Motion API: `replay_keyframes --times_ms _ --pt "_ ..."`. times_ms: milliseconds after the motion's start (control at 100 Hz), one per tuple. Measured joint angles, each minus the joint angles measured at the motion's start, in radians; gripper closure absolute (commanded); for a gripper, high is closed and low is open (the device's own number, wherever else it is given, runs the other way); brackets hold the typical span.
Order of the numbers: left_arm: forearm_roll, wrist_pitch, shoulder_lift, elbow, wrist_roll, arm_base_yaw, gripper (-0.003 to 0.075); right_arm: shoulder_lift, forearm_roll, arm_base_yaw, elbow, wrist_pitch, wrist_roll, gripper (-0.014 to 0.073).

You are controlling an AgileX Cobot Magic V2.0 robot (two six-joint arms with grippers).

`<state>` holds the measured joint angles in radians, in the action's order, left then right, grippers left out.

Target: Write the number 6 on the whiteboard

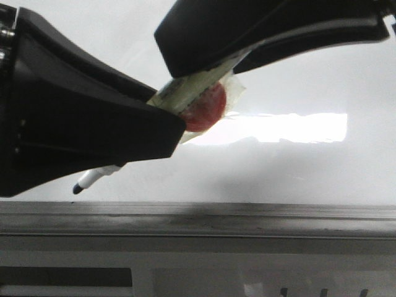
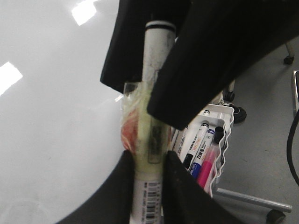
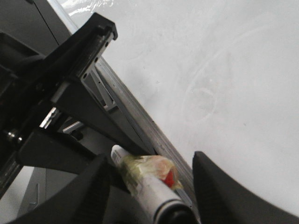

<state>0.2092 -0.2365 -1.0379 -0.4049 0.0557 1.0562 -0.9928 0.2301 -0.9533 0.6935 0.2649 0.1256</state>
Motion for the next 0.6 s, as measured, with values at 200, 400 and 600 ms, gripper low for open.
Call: replay_keyframes --times_ms 200,400,600 --pt "0.017 -0.004 0.0 0.0 0.016 0.0 0.0737 0.0 0.018 -0.004 0.002 -0.002 -0.002 0.0657" --pt "0.021 -0.004 -0.002 0.0 0.021 0.0 0.0503 0.0 0.032 -0.006 0.002 -0.004 -0.008 0.0657" --pt "0.007 -0.029 0.001 0.0 0.009 -0.025 0.0385 -0.006 0.017 -0.006 0.002 -0.018 -0.008 0.0656"
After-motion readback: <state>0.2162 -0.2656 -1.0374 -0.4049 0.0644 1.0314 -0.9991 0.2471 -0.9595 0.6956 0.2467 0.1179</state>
